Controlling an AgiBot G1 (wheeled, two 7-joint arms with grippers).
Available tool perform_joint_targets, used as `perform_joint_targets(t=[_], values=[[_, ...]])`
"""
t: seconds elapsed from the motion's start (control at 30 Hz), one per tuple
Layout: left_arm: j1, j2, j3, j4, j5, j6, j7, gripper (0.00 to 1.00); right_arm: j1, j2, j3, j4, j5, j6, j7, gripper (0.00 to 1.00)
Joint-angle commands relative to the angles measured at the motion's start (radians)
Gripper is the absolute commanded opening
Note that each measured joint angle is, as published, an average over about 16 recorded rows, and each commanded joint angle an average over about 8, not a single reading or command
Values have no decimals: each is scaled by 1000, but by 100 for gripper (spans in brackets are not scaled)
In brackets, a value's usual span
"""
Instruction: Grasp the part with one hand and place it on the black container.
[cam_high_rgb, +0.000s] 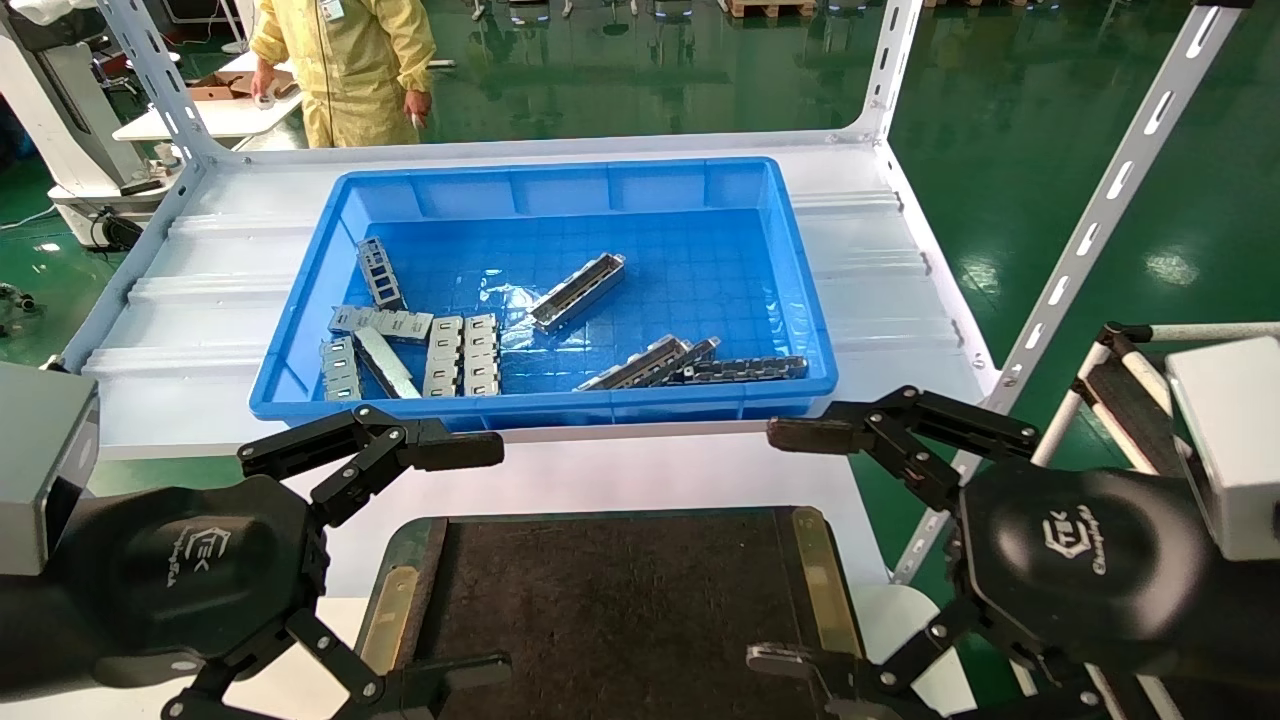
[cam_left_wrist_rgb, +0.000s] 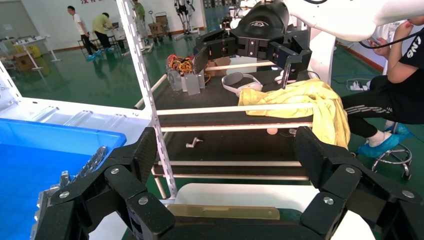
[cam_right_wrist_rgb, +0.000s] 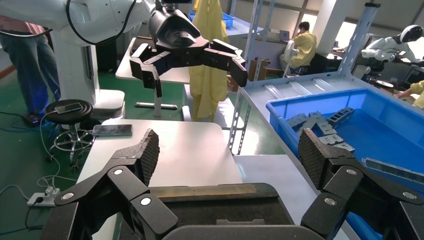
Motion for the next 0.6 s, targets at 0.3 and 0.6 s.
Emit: perform_joint_targets(t=[0.3,0.6], values=[[0,0,0,0,0,0,0,100,0,0,0,0,0,0,0,100],[0,0,0,0,0,0,0,100,0,0,0,0,0,0,0,100]])
